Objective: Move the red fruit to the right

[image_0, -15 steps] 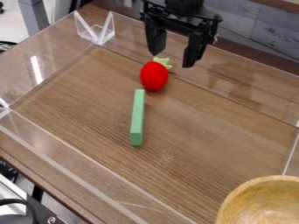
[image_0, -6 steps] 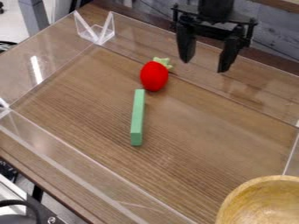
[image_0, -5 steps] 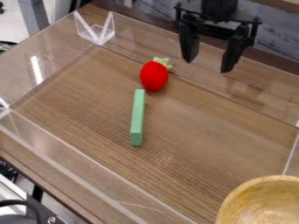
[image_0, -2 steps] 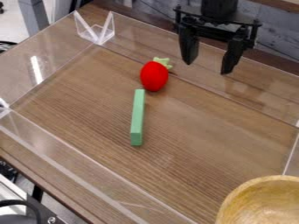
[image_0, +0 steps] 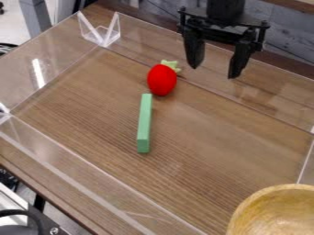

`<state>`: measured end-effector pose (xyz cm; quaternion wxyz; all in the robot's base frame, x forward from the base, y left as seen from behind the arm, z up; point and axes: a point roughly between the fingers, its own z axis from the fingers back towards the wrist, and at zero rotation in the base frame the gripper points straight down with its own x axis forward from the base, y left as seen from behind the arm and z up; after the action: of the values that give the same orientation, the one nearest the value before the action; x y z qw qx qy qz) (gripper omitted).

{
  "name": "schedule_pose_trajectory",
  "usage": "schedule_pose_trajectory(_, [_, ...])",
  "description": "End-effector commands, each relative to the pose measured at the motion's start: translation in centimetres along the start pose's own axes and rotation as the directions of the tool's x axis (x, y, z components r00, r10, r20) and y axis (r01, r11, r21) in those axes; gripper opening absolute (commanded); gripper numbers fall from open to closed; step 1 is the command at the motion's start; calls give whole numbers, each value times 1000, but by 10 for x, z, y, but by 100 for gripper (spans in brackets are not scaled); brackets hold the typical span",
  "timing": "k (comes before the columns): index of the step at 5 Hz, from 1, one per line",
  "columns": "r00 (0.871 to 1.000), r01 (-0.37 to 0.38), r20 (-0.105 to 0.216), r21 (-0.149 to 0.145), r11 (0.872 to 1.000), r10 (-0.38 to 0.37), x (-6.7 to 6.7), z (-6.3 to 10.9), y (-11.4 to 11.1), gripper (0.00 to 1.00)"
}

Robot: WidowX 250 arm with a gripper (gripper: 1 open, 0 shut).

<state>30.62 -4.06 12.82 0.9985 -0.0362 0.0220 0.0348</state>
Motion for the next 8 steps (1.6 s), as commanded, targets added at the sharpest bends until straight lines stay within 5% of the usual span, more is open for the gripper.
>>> schedule_pose_trajectory(1, [997, 24, 72, -10, 1000, -24, -1, 22, -5, 100])
schedule_pose_trajectory(5, [997, 21, 78, 1, 1000, -20, 4, 24, -7, 100])
schedule_pose_trajectory(8, [995, 58, 78, 35, 998, -61, 6, 0, 67, 100])
